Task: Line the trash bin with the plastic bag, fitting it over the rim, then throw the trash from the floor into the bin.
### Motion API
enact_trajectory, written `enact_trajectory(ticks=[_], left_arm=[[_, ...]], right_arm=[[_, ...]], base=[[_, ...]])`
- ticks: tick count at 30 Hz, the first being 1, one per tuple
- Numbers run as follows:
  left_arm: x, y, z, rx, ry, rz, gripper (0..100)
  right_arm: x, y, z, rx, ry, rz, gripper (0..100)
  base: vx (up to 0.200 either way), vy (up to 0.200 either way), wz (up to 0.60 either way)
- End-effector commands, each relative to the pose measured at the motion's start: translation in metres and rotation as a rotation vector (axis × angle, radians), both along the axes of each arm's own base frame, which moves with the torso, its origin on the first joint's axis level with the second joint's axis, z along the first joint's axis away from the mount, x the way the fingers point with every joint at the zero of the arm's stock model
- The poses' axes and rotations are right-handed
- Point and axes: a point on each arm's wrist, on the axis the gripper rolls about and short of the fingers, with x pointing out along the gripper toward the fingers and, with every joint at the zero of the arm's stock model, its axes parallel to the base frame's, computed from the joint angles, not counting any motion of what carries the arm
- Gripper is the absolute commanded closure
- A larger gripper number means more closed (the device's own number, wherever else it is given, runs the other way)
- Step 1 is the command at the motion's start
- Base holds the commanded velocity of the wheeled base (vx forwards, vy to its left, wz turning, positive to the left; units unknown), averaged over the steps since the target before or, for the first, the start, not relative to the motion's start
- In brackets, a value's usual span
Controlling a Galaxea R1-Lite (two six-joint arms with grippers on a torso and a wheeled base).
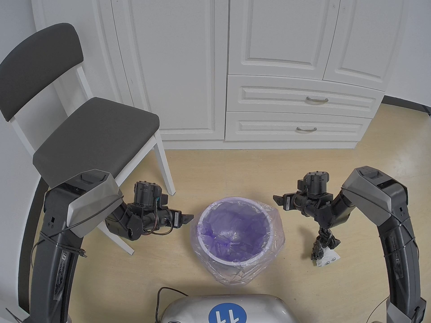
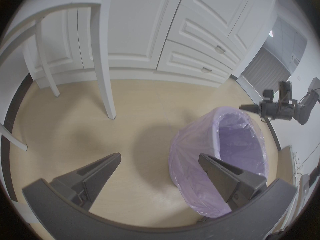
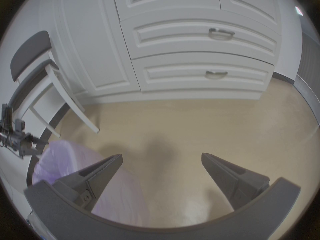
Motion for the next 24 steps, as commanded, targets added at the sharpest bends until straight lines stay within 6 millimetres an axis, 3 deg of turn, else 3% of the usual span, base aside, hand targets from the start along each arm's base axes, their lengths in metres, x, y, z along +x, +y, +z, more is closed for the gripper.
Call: enact_trajectory(ticks=[1, 5, 12, 14, 21, 24], left_arm=[[-0.017, 0.012, 0.007, -0.018, -0.067, 0.023, 0], [-0.030, 0.022, 0.026, -0.017, -0.076, 0.037, 0], [-0.073, 0.032, 0.081, -0.050, -0.162, 0.036, 0], [-0.080, 0.032, 0.088, -0.058, -0.185, 0.033, 0], [-0.143, 0.032, 0.124, -0.146, -0.455, 0.018, 0], [-0.169, 0.036, 0.130, -0.132, -0.431, -0.004, 0]], right_arm=[[-0.041, -0.054, 0.021, -0.042, 0.104, -0.080, 0], [-0.048, -0.078, 0.004, -0.066, 0.179, -0.122, 0], [-0.026, -0.128, -0.012, -0.094, 0.243, -0.192, 0], [-0.022, -0.133, -0.015, -0.082, 0.244, -0.195, 0], [-0.018, -0.138, -0.014, -0.009, 0.274, -0.195, 0], [-0.012, -0.139, -0.012, -0.007, 0.259, -0.196, 0]], base=[[0.000, 0.000, 0.00], [0.000, 0.000, 0.00], [0.000, 0.000, 0.00], [0.000, 0.000, 0.00], [0.000, 0.000, 0.00], [0.000, 0.000, 0.00]])
